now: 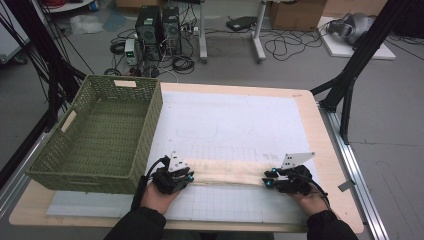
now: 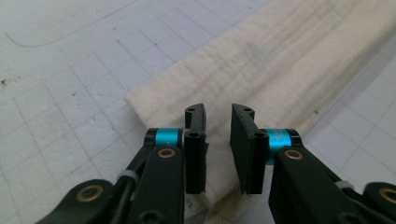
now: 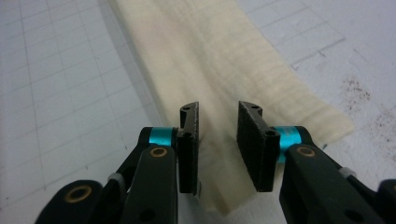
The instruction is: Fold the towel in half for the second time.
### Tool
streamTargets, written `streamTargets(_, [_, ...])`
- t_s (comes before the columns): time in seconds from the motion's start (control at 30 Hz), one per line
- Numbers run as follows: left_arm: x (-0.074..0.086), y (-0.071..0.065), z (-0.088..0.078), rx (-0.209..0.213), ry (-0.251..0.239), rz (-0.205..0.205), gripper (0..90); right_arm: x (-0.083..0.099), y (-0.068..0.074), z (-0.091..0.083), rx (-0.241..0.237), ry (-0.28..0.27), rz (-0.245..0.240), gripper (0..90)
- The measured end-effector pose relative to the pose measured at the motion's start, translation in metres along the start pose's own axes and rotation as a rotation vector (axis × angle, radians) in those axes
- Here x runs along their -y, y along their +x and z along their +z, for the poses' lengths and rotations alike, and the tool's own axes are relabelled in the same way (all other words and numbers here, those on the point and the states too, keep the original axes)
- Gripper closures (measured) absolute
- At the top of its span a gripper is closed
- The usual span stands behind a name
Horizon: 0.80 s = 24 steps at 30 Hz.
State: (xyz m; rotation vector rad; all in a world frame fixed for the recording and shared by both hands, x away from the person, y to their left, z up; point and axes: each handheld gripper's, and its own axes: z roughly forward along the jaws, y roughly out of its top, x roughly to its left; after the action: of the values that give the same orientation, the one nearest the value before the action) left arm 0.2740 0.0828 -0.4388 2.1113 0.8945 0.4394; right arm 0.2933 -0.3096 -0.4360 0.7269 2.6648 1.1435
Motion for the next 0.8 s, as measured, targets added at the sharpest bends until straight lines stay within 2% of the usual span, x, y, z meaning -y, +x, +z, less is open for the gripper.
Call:
streamTargets(0.1, [-0.002,0.002,-0.005,-0.006,-0.039,-0.008,72.2,-0.007,0.002,-0.005,0.014,-0.053,-0.014,65.1])
streamTargets(0.17, [-0.004,0.003,-0.008,-0.013,-0.045,-0.009,70.5,-0.009,0.000,-0.007,0.028,-0.064,-0.006,62.1])
streamTargets(0.23, [-0.002,0.004,-0.007,-0.014,-0.030,-0.011,69.4,-0.007,-0.003,-0.006,0.033,-0.053,0.005,60.1])
streamTargets(0.3, [0.000,0.005,-0.007,-0.015,-0.016,-0.007,68.9,-0.003,-0.004,-0.002,0.039,-0.017,0.000,58.9])
streamTargets(0.4, [0.005,0.004,-0.003,-0.014,0.007,-0.008,68.3,0.003,-0.004,-0.001,0.040,0.002,-0.004,58.0])
streamTargets(0.6, [0.005,0.004,-0.003,-0.015,0.006,-0.001,67.9,0.010,-0.002,-0.003,0.054,-0.024,-0.005,57.6])
streamTargets(0.67, [0.004,0.004,-0.004,-0.019,-0.013,-0.010,67.2,0.009,-0.001,-0.003,0.050,-0.022,-0.005,56.3])
streamTargets(0.7, [0.003,0.004,-0.005,-0.015,-0.038,-0.021,67.2,0.007,-0.002,-0.004,0.048,-0.025,-0.008,55.8])
streamTargets(0.8, [-0.004,0.005,-0.008,-0.023,-0.085,-0.018,67.3,0.000,-0.003,-0.011,0.054,-0.081,-0.006,56.2])
